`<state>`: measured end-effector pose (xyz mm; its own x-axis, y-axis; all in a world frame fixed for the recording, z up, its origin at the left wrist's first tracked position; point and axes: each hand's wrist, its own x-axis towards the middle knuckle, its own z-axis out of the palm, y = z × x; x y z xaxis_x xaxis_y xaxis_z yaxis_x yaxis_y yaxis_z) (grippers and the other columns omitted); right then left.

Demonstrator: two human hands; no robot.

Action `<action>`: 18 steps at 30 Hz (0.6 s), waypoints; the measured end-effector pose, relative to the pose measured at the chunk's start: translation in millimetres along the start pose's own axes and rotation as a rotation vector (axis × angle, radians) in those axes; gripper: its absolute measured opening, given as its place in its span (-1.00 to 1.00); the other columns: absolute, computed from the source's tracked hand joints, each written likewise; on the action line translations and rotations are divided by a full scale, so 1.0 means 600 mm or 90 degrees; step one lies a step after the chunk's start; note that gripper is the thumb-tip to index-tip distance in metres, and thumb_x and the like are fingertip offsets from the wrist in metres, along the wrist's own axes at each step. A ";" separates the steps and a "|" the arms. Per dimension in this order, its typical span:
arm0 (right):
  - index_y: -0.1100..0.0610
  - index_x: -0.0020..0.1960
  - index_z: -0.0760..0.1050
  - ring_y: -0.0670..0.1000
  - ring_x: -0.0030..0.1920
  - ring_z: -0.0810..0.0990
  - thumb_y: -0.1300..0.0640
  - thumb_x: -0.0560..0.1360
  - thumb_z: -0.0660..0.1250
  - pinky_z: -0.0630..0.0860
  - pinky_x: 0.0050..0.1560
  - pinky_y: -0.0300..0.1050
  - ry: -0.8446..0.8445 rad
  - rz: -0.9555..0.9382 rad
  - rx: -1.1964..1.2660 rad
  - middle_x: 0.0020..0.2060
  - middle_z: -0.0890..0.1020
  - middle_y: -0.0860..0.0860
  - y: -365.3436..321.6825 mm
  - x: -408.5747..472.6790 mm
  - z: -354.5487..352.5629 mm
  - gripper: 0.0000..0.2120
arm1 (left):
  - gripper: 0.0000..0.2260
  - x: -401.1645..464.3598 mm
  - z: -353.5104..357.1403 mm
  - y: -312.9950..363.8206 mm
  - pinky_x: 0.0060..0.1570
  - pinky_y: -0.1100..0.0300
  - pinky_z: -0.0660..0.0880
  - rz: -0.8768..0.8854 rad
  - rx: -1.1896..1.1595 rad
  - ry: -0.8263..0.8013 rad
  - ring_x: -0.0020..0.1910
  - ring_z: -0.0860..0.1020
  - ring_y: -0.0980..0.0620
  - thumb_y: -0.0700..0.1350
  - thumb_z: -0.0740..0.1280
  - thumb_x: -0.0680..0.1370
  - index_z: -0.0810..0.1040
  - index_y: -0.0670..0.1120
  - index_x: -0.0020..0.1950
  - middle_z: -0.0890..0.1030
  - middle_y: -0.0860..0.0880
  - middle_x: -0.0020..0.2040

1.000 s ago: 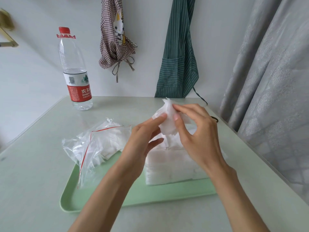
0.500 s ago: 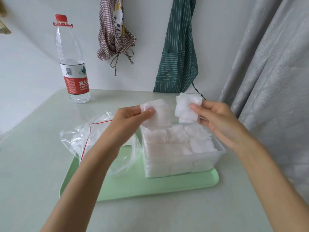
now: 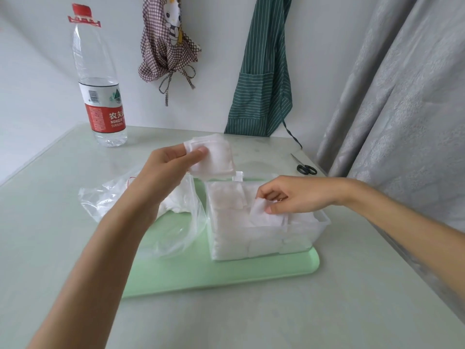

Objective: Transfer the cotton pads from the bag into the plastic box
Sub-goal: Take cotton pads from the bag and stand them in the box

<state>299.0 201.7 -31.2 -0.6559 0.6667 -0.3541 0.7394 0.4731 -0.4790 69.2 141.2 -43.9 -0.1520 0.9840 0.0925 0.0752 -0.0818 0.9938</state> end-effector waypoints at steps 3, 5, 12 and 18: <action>0.27 -0.06 0.50 -0.16 -0.25 0.39 0.24 0.58 0.22 0.34 -0.14 -0.31 0.015 -0.020 -0.045 -0.27 0.46 -0.07 0.003 0.003 -0.003 -0.88 | -0.87 0.000 -0.002 0.001 -0.28 0.42 0.38 -0.004 0.007 -0.003 -0.31 0.55 0.38 0.00 0.30 0.55 0.64 0.04 -0.04 0.66 0.18 -0.19; 0.17 -0.05 0.55 -0.13 -0.21 0.44 0.23 0.57 0.22 0.37 -0.10 -0.24 0.021 -0.030 -0.060 -0.23 0.53 -0.05 0.002 0.007 -0.004 -0.86 | -0.85 0.001 -0.004 -0.001 -0.21 0.33 0.34 -0.007 0.015 -0.006 -0.23 0.55 0.28 0.01 0.30 0.55 0.64 0.03 -0.01 0.66 0.14 -0.14; 0.04 -0.01 0.63 -0.29 -0.18 0.58 0.21 0.51 0.33 0.40 -0.11 -0.42 0.059 -0.010 -0.037 -0.08 0.66 -0.15 -0.010 0.015 0.014 -0.86 | -0.81 0.008 -0.014 -0.005 -0.18 0.22 0.31 -0.005 0.038 -0.008 -0.11 0.46 0.09 0.05 0.30 0.54 0.64 0.03 0.04 0.63 0.06 -0.07; -0.10 -0.15 0.56 -0.16 -0.15 0.50 0.02 0.27 0.56 0.37 -0.21 -0.39 0.237 -0.020 -0.125 -0.22 0.56 -0.19 -0.013 -0.004 0.008 -0.78 | -0.82 0.013 -0.015 -0.012 -0.14 0.19 0.29 -0.015 0.044 -0.016 -0.08 0.41 0.04 0.04 0.31 0.53 0.65 0.03 0.02 0.62 0.01 -0.04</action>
<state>294.0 193.5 -30.4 -0.6060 0.7954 -0.0106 0.7582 0.5735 -0.3103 58.5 148.0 -50.1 -0.1303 0.9892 0.0663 0.1395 -0.0479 0.9891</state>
